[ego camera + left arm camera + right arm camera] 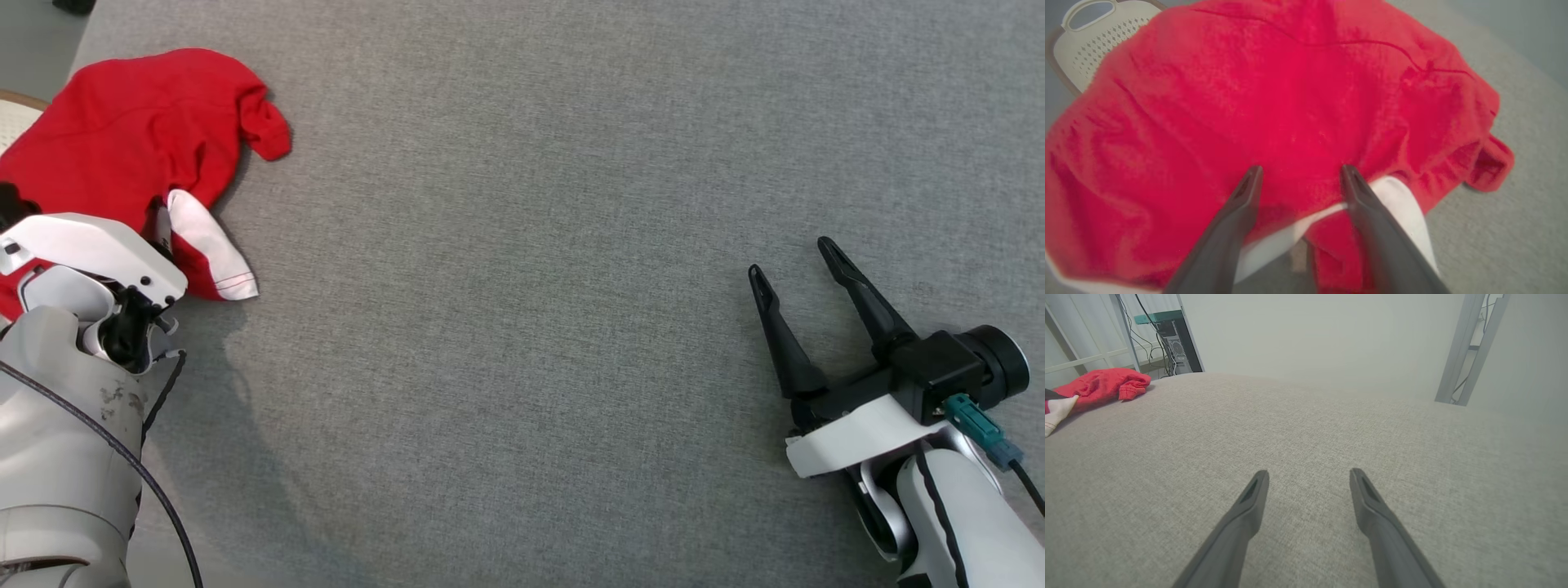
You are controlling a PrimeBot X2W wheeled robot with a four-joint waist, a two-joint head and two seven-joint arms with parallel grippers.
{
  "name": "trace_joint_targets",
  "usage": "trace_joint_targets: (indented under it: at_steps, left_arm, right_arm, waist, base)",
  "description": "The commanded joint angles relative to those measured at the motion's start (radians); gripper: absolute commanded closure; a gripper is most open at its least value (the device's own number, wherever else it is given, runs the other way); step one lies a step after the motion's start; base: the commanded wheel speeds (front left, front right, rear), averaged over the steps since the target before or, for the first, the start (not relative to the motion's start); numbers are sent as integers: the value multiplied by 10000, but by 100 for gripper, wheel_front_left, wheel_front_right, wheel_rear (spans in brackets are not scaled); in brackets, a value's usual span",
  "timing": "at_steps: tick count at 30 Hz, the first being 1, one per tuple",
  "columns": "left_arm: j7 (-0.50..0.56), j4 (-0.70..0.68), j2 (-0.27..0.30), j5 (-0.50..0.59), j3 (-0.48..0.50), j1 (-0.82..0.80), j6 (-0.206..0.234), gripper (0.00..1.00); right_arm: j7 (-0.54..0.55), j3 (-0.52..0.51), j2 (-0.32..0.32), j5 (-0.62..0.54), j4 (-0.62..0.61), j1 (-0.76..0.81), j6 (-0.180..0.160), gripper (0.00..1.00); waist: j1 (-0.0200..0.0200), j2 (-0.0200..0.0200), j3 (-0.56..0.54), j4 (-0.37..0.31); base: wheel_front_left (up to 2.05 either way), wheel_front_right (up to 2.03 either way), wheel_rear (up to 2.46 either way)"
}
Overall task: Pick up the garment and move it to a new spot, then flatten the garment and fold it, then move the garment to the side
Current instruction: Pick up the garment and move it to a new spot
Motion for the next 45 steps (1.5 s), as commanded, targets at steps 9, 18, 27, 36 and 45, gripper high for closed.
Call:
trace_joint_targets:
  at_steps: [9,18,27,36,45]
  left_arm:
    - [15,359,24,181,-343,228,-33,100]
    - [-1618,79,142,84,-327,288,-301,100]
    - [-3058,-906,237,94,-536,399,-579,100]
    - [-3120,-3177,-4,-248,-1304,1428,-631,100]
    - [-2311,-5637,-350,-50,-2130,2925,-477,100]
  right_arm:
    - [9,-57,46,45,139,-19,-2,0]
    - [7,-37,221,77,190,62,-2,0]
    - [6,-86,683,200,278,215,-2,0]
    - [6,-1047,1158,159,-4,830,-2,0]
    - [6,-1478,1301,44,-427,1231,-2,0]
  waist:
    - [0,0,22,-382]
    - [0,0,-322,-452]
    - [0,0,-1198,-887]
    - [0,0,-2467,-2130]
    - [0,0,-3108,-3504]
  base:
    - [0,0,0]
    - [0,0,0]
    - [0,0,0]
    - [0,0,0]
    - [0,0,0]
